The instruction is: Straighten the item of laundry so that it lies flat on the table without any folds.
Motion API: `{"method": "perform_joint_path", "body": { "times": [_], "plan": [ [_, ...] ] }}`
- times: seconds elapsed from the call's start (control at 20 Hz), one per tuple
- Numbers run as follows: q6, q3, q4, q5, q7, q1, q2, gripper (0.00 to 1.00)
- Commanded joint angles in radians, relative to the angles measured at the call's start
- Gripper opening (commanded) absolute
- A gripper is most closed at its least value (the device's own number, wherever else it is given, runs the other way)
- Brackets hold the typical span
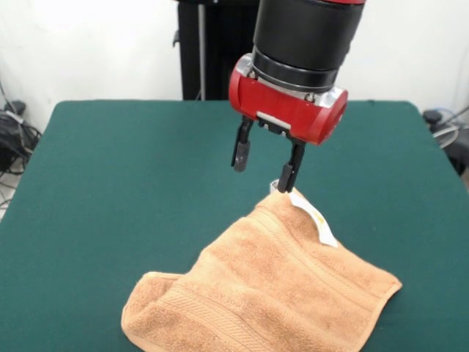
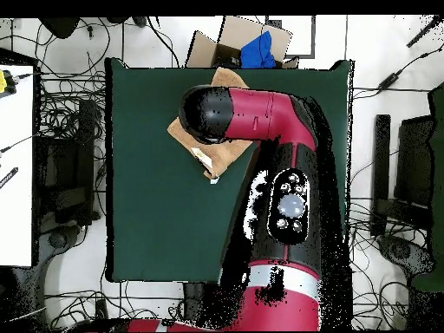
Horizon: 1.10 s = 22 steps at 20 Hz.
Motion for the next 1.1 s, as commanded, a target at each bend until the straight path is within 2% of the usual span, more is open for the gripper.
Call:
{"method": "perform_joint_path", "body": {
  "times": [0.05,0.35,0.75,0.95,1.1],
  "plan": [
    [-0.06,0.049,0.056,-0.01,0.069,0.013,0.015,1.0],
    [-0.049,0.108,0.103,0.074,0.086,-0.02,0.013,1.0],
    [0.02,0.137,0.107,0.155,0.08,-0.032,0.041,1.0],
    [0.063,0.133,0.1,0.168,0.047,-0.032,0.045,1.0],
    [0.085,0.109,0.079,0.137,0.007,-0.022,0.039,1.0]
  ]
}}
